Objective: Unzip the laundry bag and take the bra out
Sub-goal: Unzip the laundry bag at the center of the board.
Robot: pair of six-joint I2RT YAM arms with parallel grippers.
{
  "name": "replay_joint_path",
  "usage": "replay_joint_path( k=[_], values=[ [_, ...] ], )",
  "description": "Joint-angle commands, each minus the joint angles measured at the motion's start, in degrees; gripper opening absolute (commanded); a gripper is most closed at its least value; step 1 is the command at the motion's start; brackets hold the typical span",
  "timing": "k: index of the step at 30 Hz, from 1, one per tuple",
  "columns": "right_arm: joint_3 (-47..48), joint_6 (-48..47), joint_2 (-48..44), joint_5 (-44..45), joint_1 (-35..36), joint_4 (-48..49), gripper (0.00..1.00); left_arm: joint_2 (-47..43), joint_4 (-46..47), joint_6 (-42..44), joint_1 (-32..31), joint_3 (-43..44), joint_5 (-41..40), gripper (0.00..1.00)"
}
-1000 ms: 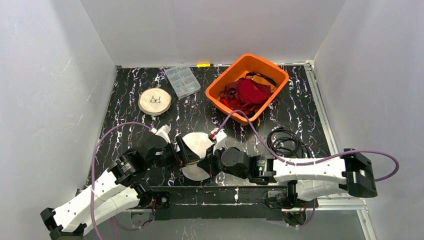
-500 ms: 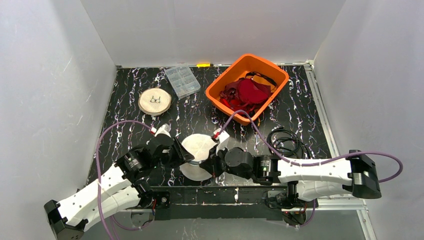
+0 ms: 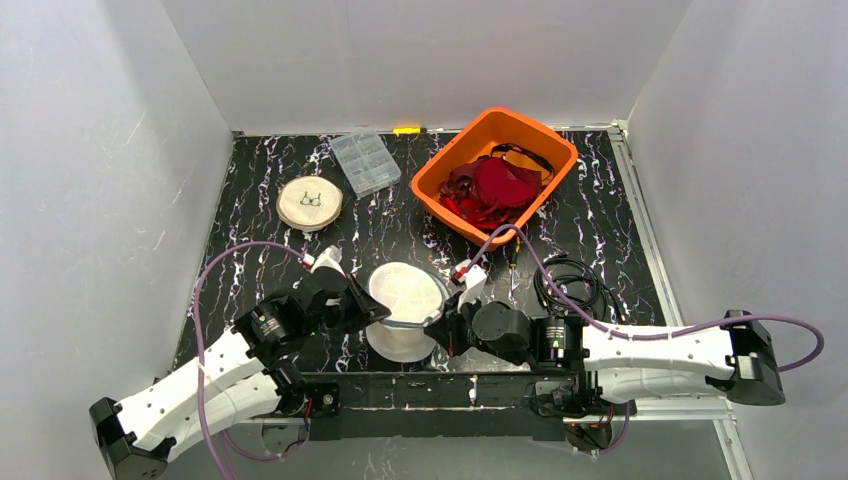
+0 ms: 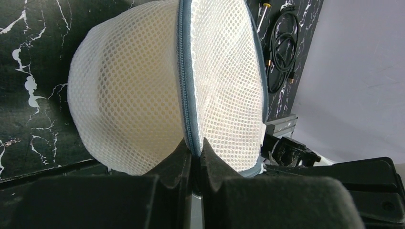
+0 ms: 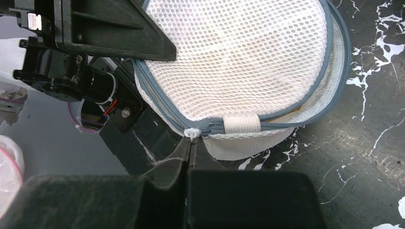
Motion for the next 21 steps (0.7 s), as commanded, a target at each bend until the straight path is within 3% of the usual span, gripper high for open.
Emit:
replay_joint_path(
  k=[1, 4, 9, 14, 17, 21],
  values=[
    [-0.2, 1.1, -2.0, 4.4, 0.1, -2.6, 0.01, 0.4, -3.7, 0.5, 0.4, -1.1, -4.9, 0.00],
    [-0.2, 1.6, -2.3, 3.0, 0.1, -1.7, 0.01, 0.4, -2.8, 0.1, 0.4, -1.7, -4.5, 0.00],
    [0.2, 7.3, -4.4, 3.2, 0.1, -1.8, 0.59, -0.4, 1.2, -2.4, 0.5, -4.0, -4.3, 0.00],
    [-2.3, 19.3, -7.4, 8.3, 0.2, -2.6, 0.86, -0.9, 8.6, -6.3, 0.4, -8.0, -5.0, 0.00],
    [-5.8, 27.4, -9.4, 10.6, 0.1, -0.6, 0.89, -0.7, 12.6, -8.2, 0.4, -9.4, -6.4, 0.00],
    [-12.7, 36.6, -10.8, 11.6, 0.1, 9.1, 0.92, -0.4, 18.0, -10.8, 0.1, -11.5, -8.2, 0.00]
  ],
)
